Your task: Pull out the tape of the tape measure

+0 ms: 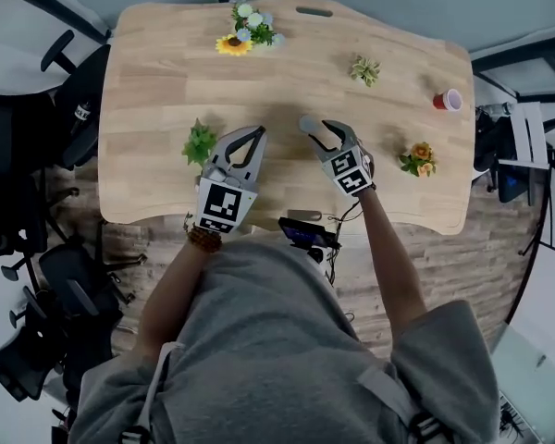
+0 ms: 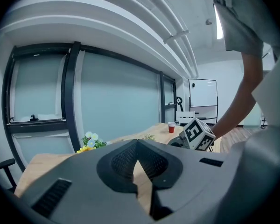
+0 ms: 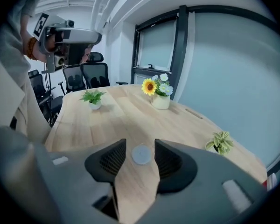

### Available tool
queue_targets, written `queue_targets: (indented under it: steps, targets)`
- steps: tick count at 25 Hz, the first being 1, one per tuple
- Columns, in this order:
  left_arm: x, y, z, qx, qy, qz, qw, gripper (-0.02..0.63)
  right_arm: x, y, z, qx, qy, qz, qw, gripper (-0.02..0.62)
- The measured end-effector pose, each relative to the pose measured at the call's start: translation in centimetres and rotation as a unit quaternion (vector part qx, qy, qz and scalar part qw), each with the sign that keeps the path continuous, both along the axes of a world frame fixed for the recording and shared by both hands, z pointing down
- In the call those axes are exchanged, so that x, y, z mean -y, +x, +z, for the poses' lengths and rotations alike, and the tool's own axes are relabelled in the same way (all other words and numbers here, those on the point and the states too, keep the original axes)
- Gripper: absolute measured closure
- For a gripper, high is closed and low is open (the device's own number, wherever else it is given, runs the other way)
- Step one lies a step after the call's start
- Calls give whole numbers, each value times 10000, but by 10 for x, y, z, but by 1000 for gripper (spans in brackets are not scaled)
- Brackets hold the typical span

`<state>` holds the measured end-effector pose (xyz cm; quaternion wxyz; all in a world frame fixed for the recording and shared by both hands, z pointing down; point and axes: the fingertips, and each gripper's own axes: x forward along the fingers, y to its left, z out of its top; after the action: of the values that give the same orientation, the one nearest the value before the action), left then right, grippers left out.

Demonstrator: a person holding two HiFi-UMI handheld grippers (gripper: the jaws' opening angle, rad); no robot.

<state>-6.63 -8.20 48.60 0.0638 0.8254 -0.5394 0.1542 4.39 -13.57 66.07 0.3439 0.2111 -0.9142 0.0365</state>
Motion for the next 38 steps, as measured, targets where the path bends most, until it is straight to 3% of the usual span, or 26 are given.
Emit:
queue_targets:
  steps: [12,25,33,36,38]
  targets:
    - [-7,-19,11,34,-133,-192,9997,597,6,-7,54,-387,-471,-51,9981,345]
    - [-9,-28,19,59,-221,-250,9994,597,17,-20,84,-566,-701,223,9957,313]
    - [-7,-31,21,38,-253,-251,9994,597,20,-17,95,-515,-1105,557,9910,316]
    - [-6,-31,21,12,-239,-220,9995,597,20,-17,96,-479,-1220,652,9892,370]
    - [-4,-29,18,-87,-179,-159,9997,597,20,-16,97,-539,-1217,700,9886,370]
